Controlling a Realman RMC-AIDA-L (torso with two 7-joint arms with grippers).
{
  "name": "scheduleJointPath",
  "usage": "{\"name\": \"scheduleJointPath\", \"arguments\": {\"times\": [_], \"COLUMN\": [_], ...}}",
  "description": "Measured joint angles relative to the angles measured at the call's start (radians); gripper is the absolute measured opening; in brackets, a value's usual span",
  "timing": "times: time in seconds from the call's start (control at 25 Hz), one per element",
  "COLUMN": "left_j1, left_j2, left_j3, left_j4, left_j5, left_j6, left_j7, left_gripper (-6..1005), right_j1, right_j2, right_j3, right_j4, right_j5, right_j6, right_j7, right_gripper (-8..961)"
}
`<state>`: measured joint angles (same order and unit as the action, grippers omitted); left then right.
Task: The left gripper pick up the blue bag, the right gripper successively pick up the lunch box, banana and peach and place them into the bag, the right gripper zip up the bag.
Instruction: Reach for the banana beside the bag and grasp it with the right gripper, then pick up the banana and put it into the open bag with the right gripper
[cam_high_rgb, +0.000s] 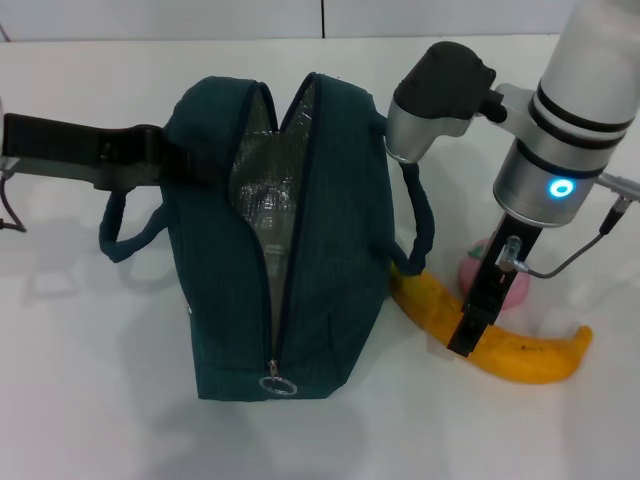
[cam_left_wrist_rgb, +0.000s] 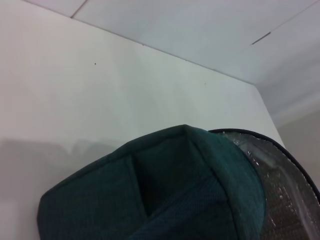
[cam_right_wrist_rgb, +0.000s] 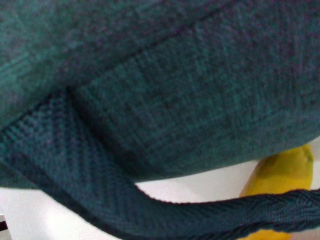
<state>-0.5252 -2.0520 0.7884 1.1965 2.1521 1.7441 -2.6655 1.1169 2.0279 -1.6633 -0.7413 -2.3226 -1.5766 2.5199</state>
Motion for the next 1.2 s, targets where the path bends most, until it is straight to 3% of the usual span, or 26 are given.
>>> {"name": "scheduleJointPath", "arguments": {"times": [0.68, 0.92, 1.08, 1.2], "left_j1": [0.001, 0.002, 0.015, 0.030], "left_j2": [-0.001, 0.000, 0.005, 0.011], "left_j3": [0.000, 0.000, 0.000, 0.000], "left_j4": [0.000, 0.001, 0.005, 0.008], "left_j5": [0.000, -0.002, -0.015, -0.038], "left_j6": [0.000, 0.000, 0.001, 0.004], "left_j7": [0.001, 0.002, 0.003, 0.003], "left_gripper": [40, 40, 40, 40], "right_j1": [0.004, 0.004, -0.007, -0.028], "right_j2": [0.000, 0.000, 0.000, -0.005], "right_j3": [-0.081, -0.083, -0.058, 0.026], "right_j4": [0.019, -0.007, -0.079, -0.135], "right_j5": [0.039, 0.039, 0.039, 0.038], "right_j6": [0.038, 0.025, -0.041, -0.115], "right_j7": [0.022, 0.022, 0.022, 0.017], "right_gripper": [567, 437, 431, 430]}}
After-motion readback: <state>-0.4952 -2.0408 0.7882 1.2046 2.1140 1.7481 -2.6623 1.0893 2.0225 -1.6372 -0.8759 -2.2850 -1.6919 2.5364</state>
